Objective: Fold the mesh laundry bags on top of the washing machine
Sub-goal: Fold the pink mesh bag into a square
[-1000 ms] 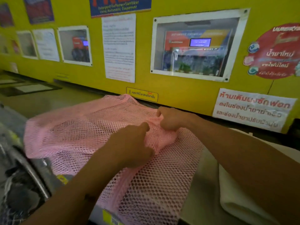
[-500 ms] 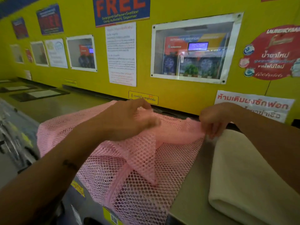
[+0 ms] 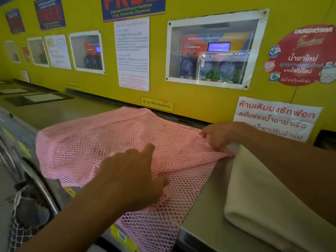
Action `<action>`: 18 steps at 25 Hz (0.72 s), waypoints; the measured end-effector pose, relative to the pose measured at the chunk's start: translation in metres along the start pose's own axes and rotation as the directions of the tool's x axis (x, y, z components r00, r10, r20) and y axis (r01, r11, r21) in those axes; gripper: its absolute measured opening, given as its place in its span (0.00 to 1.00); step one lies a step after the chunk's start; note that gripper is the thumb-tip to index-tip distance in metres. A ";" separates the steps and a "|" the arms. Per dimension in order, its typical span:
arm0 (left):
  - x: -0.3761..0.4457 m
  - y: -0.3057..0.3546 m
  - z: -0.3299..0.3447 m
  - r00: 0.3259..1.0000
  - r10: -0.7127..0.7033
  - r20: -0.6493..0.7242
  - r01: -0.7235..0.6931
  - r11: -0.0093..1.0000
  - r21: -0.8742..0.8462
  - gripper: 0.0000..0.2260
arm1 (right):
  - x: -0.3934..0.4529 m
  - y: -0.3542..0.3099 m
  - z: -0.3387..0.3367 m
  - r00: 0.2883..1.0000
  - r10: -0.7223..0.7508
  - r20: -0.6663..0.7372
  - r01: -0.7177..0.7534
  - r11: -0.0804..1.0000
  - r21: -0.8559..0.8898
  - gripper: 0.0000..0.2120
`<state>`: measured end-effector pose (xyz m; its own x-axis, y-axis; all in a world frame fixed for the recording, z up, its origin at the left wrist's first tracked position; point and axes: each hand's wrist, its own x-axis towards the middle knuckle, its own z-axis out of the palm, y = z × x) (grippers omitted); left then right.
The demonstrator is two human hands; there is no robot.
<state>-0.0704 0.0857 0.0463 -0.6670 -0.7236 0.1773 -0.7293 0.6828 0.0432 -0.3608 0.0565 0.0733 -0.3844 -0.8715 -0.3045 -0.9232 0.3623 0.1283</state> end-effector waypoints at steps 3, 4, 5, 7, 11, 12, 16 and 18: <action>0.009 -0.013 0.006 0.995 -0.018 0.098 0.033 0.988 -0.150 0.41 | 0.007 0.006 -0.009 0.977 -0.033 -0.211 0.031 0.999 -0.013 0.23; 0.011 -0.016 0.007 0.996 0.003 0.086 0.015 0.978 -0.207 0.43 | 0.010 0.011 -0.013 0.951 -0.033 -0.307 0.024 0.999 -0.035 0.23; 0.012 -0.018 0.006 0.998 0.023 0.065 -0.006 0.968 -0.249 0.45 | 0.015 0.015 -0.017 0.921 -0.024 -0.388 0.004 0.999 -0.053 0.25; 0.010 -0.030 -0.008 0.998 0.063 0.003 -0.058 0.944 -0.325 0.43 | 0.024 0.021 -0.019 0.880 -0.004 -0.475 -0.041 0.996 -0.084 0.26; -0.006 -0.067 -0.068 0.992 0.127 -0.019 -0.117 0.829 -0.547 0.26 | 0.048 0.026 -0.001 0.934 0.028 -0.357 -0.045 0.998 -0.040 0.20; -0.014 -0.074 -0.080 0.972 0.210 0.107 -0.095 0.764 -0.638 0.24 | 0.053 0.025 0.003 0.942 0.032 -0.333 -0.040 0.999 -0.017 0.20; -0.022 -0.089 -0.088 0.947 0.261 0.189 -0.050 0.699 -0.713 0.16 | 0.056 0.026 0.003 0.934 0.032 -0.357 -0.042 0.999 -0.020 0.19; -0.010 -0.098 -0.070 0.998 0.045 0.043 -0.002 0.711 -0.703 0.11 | 0.055 0.023 -0.004 0.933 -0.008 -0.359 -0.001 1.000 -0.025 0.20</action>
<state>0.0185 0.0334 0.1092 -0.7054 -0.6956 0.1362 -0.4104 0.5576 0.7216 -0.4030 0.0159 0.0635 -0.3509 -0.9349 0.0539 -0.9225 0.3549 0.1518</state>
